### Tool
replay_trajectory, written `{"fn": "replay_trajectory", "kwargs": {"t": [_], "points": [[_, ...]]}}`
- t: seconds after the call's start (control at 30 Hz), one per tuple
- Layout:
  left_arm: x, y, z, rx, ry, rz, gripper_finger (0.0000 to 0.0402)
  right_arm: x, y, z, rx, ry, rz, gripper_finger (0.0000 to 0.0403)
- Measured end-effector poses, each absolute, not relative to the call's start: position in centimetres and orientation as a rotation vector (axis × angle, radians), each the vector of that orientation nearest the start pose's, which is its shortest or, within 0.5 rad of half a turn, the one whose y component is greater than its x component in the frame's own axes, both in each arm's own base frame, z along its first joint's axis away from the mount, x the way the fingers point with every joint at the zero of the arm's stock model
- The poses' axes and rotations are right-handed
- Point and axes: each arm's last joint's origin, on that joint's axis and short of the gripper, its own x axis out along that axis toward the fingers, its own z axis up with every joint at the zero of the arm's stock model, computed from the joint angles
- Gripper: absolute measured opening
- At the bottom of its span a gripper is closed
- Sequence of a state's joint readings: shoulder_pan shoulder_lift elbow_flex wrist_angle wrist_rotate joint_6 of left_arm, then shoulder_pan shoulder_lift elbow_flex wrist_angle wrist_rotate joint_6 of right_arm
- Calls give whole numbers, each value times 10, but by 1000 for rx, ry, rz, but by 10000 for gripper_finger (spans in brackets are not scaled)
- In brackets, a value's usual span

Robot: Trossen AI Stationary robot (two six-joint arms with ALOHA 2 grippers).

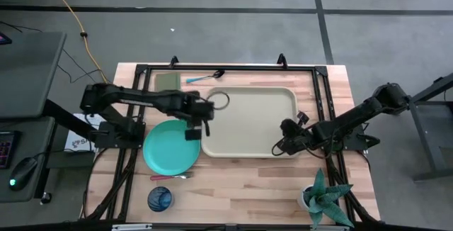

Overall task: Pick and place plate/cup/fork/spoon on tray
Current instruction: Put the green plate to the middle of the gray serving tray

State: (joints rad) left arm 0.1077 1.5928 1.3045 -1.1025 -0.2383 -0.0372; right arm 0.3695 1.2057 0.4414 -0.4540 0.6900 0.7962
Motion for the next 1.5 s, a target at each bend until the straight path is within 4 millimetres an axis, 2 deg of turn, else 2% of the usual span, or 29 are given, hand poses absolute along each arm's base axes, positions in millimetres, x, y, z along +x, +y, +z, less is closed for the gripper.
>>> {"fn": "replay_trajectory", "kwargs": {"t": [0.23,0.37,0.47,0.6,0.8,0.97,1.1,1.23,1.37,1.5], "points": [[310,25,207,153,1665,176,185,173,48,141,99,831,-617,0],[305,18,179,226,1772,65,221,174,48,142,101,827,-614,0],[296,17,166,228,1801,40,228,174,48,142,104,826,-615,0],[287,18,159,238,1719,48,224,174,48,142,103,823,-613,0],[276,30,143,243,1692,60,211,175,49,142,110,815,-610,0],[274,38,146,229,1688,123,201,175,49,142,110,816,-609,0],[277,32,162,231,1633,102,190,175,49,142,107,817,-608,0],[278,30,180,304,1572,138,180,175,49,142,108,817,-607,0],[275,44,183,323,1578,156,173,175,49,142,120,832,-590,0],[275,64,176,245,1598,168,170,175,50,142,127,840,-581,0]]}}
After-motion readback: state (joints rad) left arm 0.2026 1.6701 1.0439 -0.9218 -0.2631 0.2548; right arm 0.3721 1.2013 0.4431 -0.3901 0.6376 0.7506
